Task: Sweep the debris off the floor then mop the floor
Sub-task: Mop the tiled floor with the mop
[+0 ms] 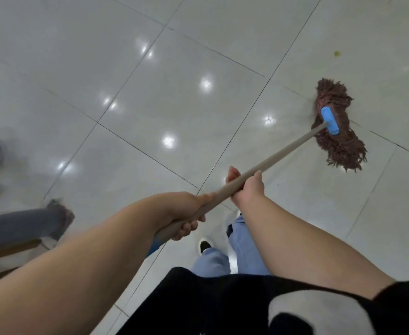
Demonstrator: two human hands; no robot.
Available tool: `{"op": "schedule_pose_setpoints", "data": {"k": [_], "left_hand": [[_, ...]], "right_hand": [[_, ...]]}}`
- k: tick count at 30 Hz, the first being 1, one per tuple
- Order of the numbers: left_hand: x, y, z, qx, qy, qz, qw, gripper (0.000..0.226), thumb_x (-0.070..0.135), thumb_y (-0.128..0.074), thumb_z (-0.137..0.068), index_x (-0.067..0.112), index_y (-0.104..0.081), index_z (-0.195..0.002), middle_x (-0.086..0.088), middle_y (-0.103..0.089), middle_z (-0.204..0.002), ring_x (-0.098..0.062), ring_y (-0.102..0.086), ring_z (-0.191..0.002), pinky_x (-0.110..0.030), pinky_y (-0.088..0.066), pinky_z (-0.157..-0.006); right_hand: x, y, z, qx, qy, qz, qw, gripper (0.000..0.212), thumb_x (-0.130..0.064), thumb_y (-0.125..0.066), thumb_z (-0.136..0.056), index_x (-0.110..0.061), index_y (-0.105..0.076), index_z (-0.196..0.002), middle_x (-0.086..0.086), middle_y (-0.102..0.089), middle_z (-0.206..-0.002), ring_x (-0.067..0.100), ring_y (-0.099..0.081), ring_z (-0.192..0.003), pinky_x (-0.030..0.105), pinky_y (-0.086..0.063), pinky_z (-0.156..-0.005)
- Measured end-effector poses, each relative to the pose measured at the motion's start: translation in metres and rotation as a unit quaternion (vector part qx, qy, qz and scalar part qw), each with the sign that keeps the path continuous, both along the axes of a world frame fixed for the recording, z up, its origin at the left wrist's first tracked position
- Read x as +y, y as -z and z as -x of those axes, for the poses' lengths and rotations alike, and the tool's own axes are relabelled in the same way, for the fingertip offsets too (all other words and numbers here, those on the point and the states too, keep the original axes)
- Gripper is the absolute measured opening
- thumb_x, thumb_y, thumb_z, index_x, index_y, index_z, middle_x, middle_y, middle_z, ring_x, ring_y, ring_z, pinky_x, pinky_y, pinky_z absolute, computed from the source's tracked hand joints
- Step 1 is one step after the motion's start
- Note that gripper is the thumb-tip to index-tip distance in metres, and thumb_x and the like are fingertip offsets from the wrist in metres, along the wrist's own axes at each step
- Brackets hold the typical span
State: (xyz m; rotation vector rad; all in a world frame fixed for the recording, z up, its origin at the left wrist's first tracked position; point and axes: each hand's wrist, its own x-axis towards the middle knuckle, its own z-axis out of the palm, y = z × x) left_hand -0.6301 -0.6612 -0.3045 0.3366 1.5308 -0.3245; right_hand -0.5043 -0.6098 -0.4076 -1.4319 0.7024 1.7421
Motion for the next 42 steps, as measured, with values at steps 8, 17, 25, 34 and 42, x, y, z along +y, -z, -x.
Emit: {"op": "schedule_pose_setpoints", "data": {"k": [8, 17, 25, 34, 42], "left_hand": [[-0.077, 0.007, 0.013, -0.01, -0.048, 0.026, 0.998, 0.058, 0.068, -0.034, -0.086, 0.012, -0.045, -0.075, 0.005, -0.038, -0.033, -0.007, -0.03, -0.025, -0.008, -0.027, -0.034], [-0.004, 0.025, -0.039, -0.021, -0.056, 0.032, 0.998, 0.058, 0.068, -0.035, -0.086, 0.012, -0.044, -0.074, 0.006, -0.037, -0.032, -0.006, -0.03, -0.024, -0.008, -0.027, -0.034], [0.159, 0.03, -0.124, -0.01, -0.073, 0.054, 0.996, 0.056, 0.07, -0.039, -0.083, 0.014, -0.043, -0.074, 0.006, -0.038, -0.036, -0.006, -0.03, -0.025, -0.009, -0.027, -0.032], [0.363, 0.035, -0.263, -0.052, -0.122, 0.058, 0.989, 0.059, 0.07, -0.037, -0.085, 0.014, -0.042, -0.064, 0.005, -0.037, -0.035, -0.005, -0.029, -0.023, -0.006, -0.026, -0.031], [0.554, 0.049, -0.315, -0.075, -0.09, 0.053, 0.992, 0.06, 0.069, -0.038, -0.084, 0.014, -0.043, -0.062, 0.004, -0.037, -0.034, -0.006, -0.031, -0.023, -0.008, -0.028, -0.03]], "right_hand": [[-0.064, 0.014, 0.02, -0.032, -0.093, 0.06, 0.993, 0.042, -0.052, -0.042, -0.093, -0.013, -0.04, -0.079, 0.002, -0.042, -0.033, 0.011, -0.037, -0.023, 0.011, -0.037, -0.036], [0.019, 0.029, -0.028, -0.083, -0.161, 0.098, 0.978, 0.035, -0.04, -0.039, -0.095, -0.014, -0.04, -0.072, 0.002, -0.043, -0.052, 0.01, -0.035, -0.017, 0.012, -0.04, -0.035], [0.182, 0.034, -0.114, -0.081, -0.212, 0.085, 0.97, 0.044, -0.045, -0.031, -0.099, -0.011, -0.038, -0.072, 0.005, -0.043, -0.057, 0.014, -0.037, -0.042, 0.011, -0.038, -0.032], [0.394, 0.038, -0.247, -0.117, -0.258, 0.072, 0.956, 0.045, -0.043, -0.03, -0.1, -0.008, -0.038, -0.073, 0.005, -0.044, -0.06, 0.013, -0.039, -0.045, 0.016, -0.042, -0.03], [0.578, 0.046, -0.307, -0.137, -0.235, 0.062, 0.96, 0.041, -0.043, -0.03, -0.1, -0.009, -0.039, -0.079, 0.006, -0.046, -0.061, 0.013, -0.039, -0.046, 0.014, -0.038, -0.027]]}}
